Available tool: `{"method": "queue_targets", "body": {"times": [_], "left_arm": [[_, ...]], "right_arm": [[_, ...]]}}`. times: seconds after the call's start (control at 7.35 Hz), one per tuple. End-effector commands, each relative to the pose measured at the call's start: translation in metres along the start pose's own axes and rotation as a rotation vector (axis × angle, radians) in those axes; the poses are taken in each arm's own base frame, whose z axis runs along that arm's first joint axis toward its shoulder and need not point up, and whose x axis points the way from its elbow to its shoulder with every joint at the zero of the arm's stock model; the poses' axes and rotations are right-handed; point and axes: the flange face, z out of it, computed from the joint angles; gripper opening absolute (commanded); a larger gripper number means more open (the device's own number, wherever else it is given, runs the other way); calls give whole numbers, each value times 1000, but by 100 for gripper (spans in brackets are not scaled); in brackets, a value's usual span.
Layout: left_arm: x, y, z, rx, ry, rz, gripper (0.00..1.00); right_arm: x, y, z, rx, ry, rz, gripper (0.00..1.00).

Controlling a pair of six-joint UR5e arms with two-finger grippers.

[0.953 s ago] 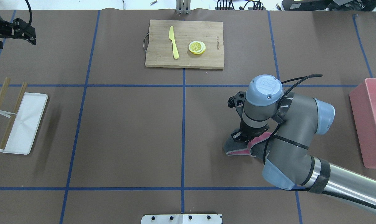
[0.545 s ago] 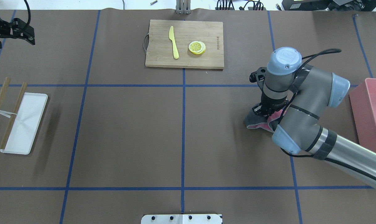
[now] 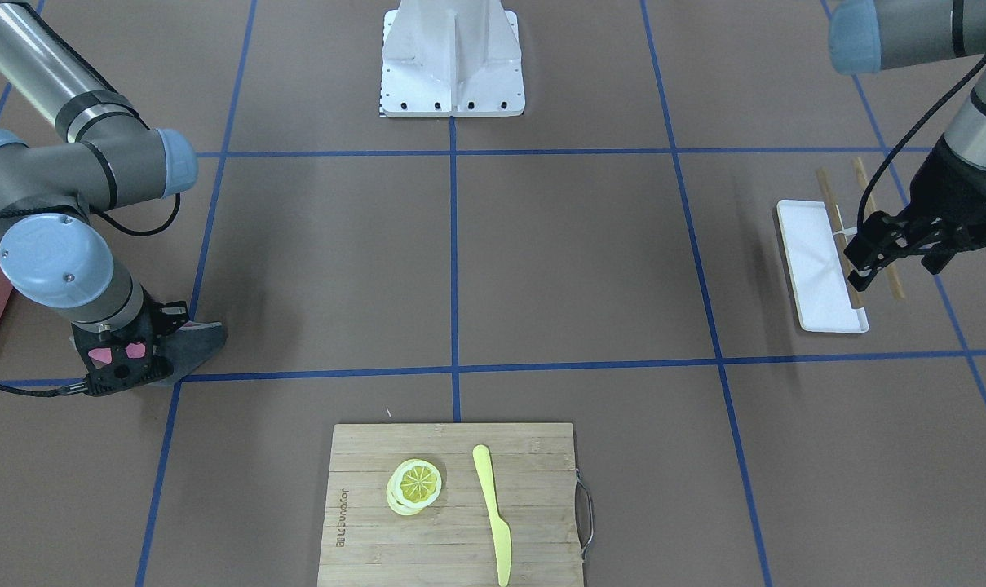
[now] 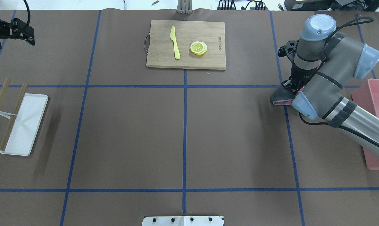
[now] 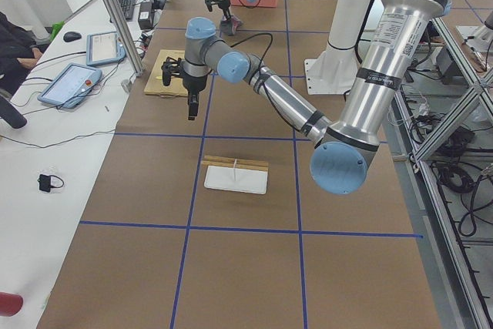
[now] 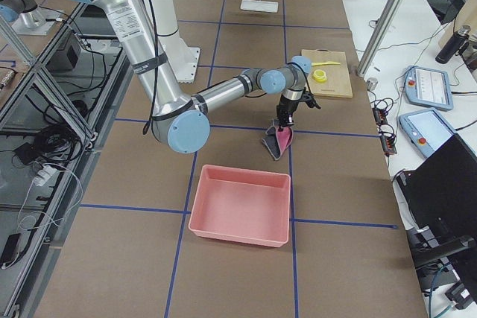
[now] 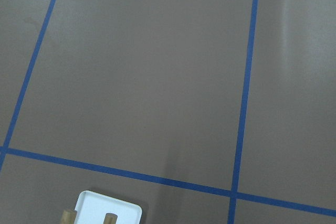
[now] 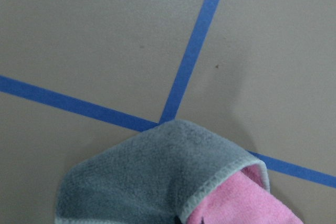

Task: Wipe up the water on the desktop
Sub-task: 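Wipe the cloth farther from the robot and back with the right gripper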

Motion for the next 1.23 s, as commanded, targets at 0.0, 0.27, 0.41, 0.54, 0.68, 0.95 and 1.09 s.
{"method": "queue_targets", "body": {"times": [0.0,0.27,0.41,0.54,0.68,0.95,1.09], "left_arm": [[-3,2,1,-4,-1,-2,98],[-6,1,3,-5,-7,4,98],[-5,2,4,-4,-8,7,98],[-5,1,4,-5,-9,8,98],[-6,1,5,-6,-10,7,98],[-8,0,9,-10,-16,5,98],[-8,0,13,-16,-21,4,98]], "right_arm": [[-38,19,-23,17,-60,0,0],[-104,56,-32,12,-129,42,0],[-142,85,-37,5,-161,56,0],[-189,117,-50,0,-210,72,0],[-241,149,-52,-35,-249,94,0],[-296,165,-70,-52,-310,167,0],[-295,169,-78,-46,-325,161,0]]}}
